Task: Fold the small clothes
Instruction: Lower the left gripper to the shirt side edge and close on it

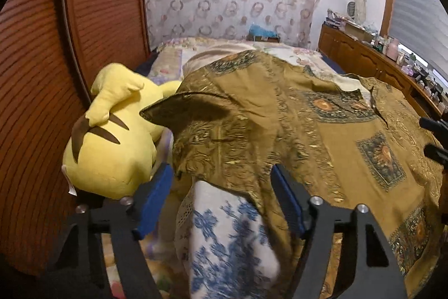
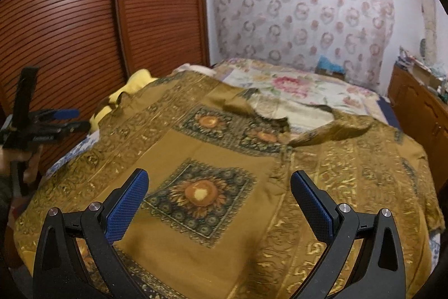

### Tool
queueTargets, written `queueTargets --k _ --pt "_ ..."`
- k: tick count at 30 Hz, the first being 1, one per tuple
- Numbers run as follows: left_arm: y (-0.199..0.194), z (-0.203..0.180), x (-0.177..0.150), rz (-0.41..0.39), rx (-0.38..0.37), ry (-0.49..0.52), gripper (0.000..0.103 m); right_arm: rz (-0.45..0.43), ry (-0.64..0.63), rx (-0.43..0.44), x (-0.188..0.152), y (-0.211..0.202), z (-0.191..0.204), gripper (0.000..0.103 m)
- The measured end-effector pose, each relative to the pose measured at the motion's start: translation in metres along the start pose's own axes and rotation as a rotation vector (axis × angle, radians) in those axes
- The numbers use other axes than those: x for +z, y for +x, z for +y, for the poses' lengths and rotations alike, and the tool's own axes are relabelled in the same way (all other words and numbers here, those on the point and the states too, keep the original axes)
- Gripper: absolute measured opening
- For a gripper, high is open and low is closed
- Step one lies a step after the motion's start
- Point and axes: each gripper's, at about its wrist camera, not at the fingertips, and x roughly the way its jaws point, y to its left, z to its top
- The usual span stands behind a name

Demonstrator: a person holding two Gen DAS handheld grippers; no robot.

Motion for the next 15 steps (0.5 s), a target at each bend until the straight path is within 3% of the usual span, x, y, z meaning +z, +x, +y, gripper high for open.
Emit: queueTargets --k 12,15 --pt "0.043 0.027 0.018 0.114 -0.022 -0.007 0.046 0.069 -0.049 0.100 0.010 0.019 0.017 0.103" --pt "0.050 0.031 0.017 0.128 -0.065 -0.026 0.044 0.074 -0.051 0.119 0.006 0.019 0.021 0.103"
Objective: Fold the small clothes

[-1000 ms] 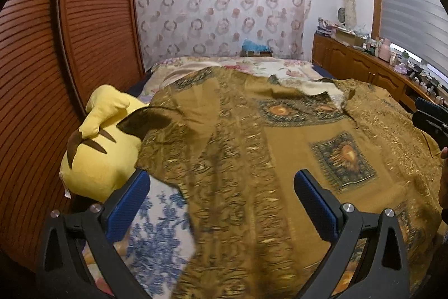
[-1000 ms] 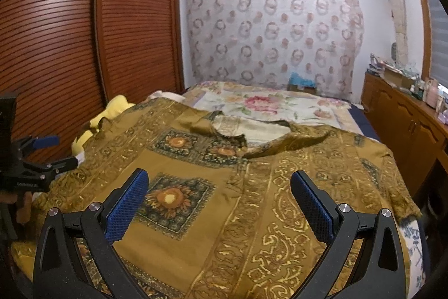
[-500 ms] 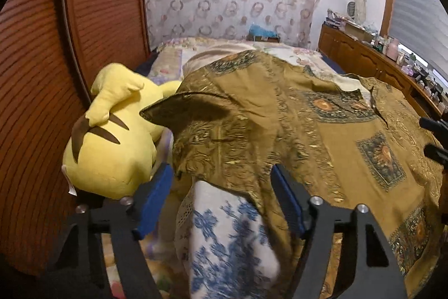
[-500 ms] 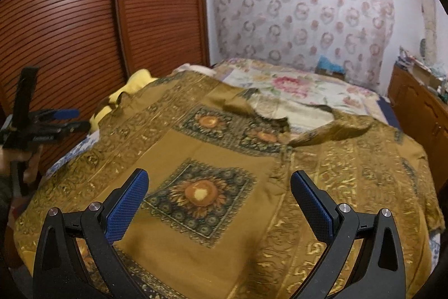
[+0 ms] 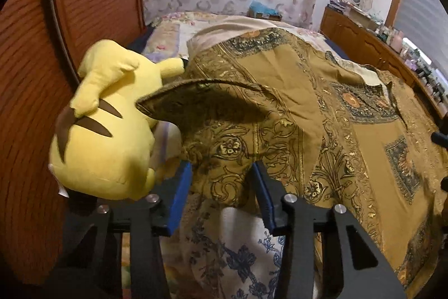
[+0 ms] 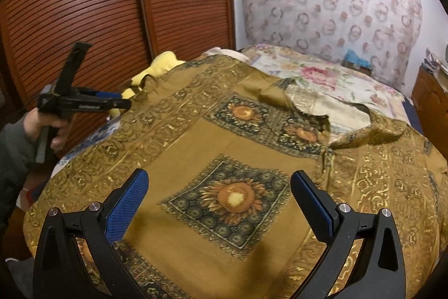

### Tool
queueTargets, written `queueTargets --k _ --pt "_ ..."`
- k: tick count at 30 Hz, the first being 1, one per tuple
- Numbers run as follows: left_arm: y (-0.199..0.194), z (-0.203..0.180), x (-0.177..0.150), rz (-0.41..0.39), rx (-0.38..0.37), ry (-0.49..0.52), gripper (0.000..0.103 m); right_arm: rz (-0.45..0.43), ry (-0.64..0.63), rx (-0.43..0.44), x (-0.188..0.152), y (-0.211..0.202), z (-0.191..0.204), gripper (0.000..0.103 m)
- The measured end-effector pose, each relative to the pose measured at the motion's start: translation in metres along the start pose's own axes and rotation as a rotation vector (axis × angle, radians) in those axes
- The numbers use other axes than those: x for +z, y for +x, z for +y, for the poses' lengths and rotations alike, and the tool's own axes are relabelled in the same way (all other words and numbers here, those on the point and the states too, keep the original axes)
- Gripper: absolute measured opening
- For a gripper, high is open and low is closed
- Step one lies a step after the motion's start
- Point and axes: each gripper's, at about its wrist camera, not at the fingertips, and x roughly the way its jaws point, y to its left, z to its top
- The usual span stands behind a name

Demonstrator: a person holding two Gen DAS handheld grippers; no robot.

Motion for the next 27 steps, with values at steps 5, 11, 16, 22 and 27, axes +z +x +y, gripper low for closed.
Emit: queueTargets --k 5,11,16,22,27 --pt "0.005 -0.001 -0.002 0.014 -0.037 0.005 0.028 0.008 0.004 0.005 -0.006 -0.001 0.001 0.103" --pt "-0.004 -0.006 0.003 -0.014 -0.007 0.031 0.000 0.000 0.023 -0.001 -0.010 -0.005 -0.005 0.103" --pt "-0.026 -0.016 0.022 -0.082 0.005 0.045 0.000 -0.005 0.054 0.001 -0.017 -0.011 -0.014 0.103" --pt "-0.054 -0.063 0.047 -0.152 -0.032 0.139 0.000 -0.030 0.092 -0.023 -0.020 -0.025 -0.031 0.103" --pt "-0.064 -0.115 0.048 -0.172 -0.100 0.228 0.000 -0.055 0.125 -0.044 -0.023 -0.038 -0.044 0.103"
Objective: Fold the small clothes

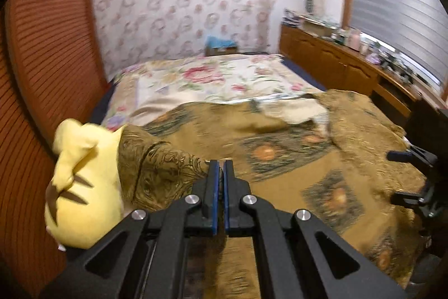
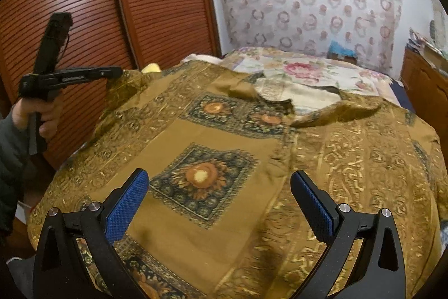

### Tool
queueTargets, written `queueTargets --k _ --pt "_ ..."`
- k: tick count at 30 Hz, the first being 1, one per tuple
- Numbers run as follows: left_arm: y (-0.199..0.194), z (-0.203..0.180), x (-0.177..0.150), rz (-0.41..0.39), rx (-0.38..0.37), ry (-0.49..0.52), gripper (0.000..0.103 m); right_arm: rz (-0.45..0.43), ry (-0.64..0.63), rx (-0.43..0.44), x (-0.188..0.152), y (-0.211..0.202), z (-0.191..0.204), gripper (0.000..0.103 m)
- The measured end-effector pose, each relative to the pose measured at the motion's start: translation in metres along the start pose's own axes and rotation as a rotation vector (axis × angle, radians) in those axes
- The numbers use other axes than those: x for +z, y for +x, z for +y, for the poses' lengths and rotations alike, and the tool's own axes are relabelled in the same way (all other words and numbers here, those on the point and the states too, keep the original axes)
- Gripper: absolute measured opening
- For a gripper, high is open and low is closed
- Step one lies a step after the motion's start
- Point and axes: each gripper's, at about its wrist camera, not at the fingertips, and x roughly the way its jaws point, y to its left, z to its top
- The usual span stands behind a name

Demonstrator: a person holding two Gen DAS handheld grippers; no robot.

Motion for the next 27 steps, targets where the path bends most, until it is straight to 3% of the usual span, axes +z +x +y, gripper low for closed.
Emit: queueTargets --k 6,9,11,15,20,27 --pt "-0.003 -0.037 -0.006 0.000 -0.040 0.037 0.001 -0.003 0.029 -0.016 -0.003 -0.007 -0.012 0.103" --pt "-0.014 -0.041 -0.011 -0.029 -0.039 0.032 0.007 -0.003 0.032 -0.021 -0.003 -0.008 -0.015 0.103" --pt "-0.022 -0.040 -0.015 -0.051 -0.008 0.032 0.018 -0.005 0.032 -0.024 -0.003 -0.008 -0.016 0.103" --pt "-0.033 -0.029 -0.026 -0.082 0.022 -0.001 0.029 -0.007 0.009 -0.018 0.001 -0.007 -0.012 0.101" --pt "-0.045 -0.011 -0.044 -0.099 0.047 -0.049 0.055 -0.004 -0.065 0.016 0.017 -0.001 0.005 0.094" --pt "-0.050 0.012 -0.073 -0.085 0.107 -0.124 0.055 0.019 -0.191 0.068 0.040 0.027 0.035 0.077"
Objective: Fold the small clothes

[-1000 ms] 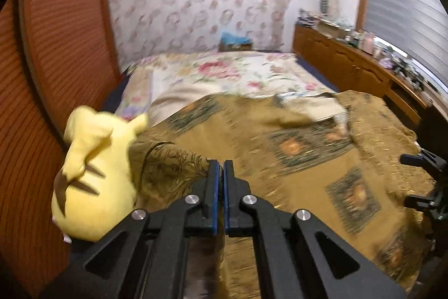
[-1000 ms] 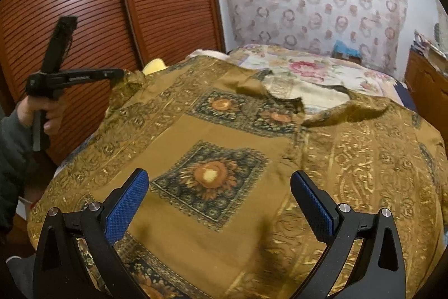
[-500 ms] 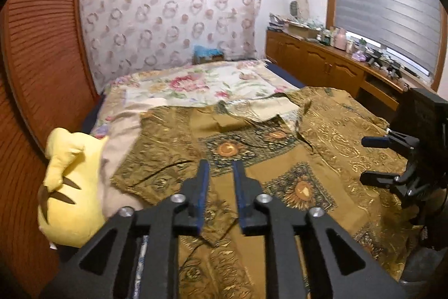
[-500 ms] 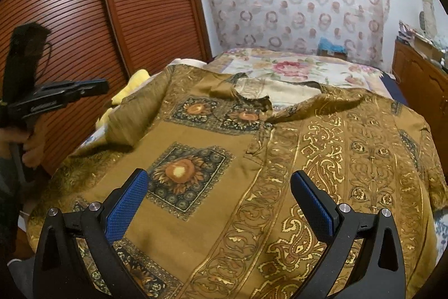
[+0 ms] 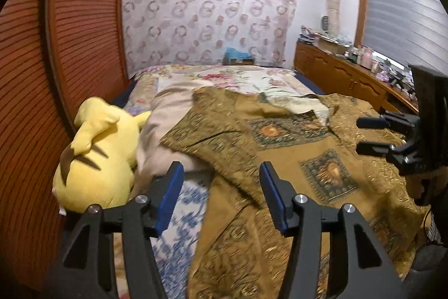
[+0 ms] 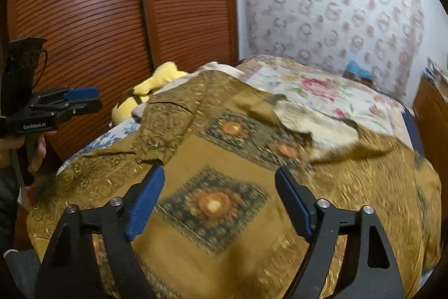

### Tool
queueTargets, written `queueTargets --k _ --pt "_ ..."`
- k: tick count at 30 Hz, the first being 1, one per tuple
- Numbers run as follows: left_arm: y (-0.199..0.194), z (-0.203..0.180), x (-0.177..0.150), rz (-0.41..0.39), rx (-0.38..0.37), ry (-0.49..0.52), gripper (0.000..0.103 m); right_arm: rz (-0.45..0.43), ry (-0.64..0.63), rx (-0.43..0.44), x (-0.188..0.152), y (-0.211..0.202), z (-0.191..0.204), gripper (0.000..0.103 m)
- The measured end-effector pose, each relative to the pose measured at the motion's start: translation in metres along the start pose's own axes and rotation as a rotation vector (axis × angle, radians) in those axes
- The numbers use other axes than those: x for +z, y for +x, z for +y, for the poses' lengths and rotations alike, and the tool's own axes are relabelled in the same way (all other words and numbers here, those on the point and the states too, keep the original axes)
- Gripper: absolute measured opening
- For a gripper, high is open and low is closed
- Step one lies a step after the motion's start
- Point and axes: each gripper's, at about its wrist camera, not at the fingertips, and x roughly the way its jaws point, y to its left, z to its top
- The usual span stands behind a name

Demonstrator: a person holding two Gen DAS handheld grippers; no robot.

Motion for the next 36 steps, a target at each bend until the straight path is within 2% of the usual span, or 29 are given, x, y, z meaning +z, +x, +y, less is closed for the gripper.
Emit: queueTargets --k 4,9,14,19,21,25,29,31,36 --pt "0.000 0.009 -0.011 0.010 0.044 -0.020 0.055 0.007 -0.059 0.050 0.022 0.027 0.012 0.075" --pt "-0.001 0.019 -0.026 -0.006 0.084 -0.055 0.055 0.019 -0.073 0.125 0.047 0.065 0.025 0.075" --pt "-0.003 0.026 -0.033 -0.013 0.105 -0.074 0.055 0.077 -0.115 0.183 0.063 0.108 0.051 0.063" --pt "-0.005 0.029 -0.039 -0.012 0.099 -0.085 0.055 0.152 -0.172 0.232 0.069 0.143 0.079 0.058" --pt "-0.005 0.030 -0.042 -0.003 0.094 -0.088 0.055 0.193 -0.210 0.218 0.067 0.155 0.091 0.055" --pt "-0.004 0.030 -0.045 0.009 0.091 -0.086 0.055 0.234 -0.273 0.143 0.061 0.169 0.102 0.031" --pt "-0.004 0.028 -0.046 0.007 0.087 -0.086 0.055 0.215 -0.245 0.135 0.062 0.163 0.092 0.010" --pt "-0.004 0.026 -0.045 0.008 0.084 -0.084 0.055 0.177 -0.219 0.119 0.065 0.156 0.083 0.006" --pt "-0.003 0.022 -0.044 0.006 0.079 -0.076 0.055 0.108 -0.094 0.081 0.070 0.134 0.048 0.005"
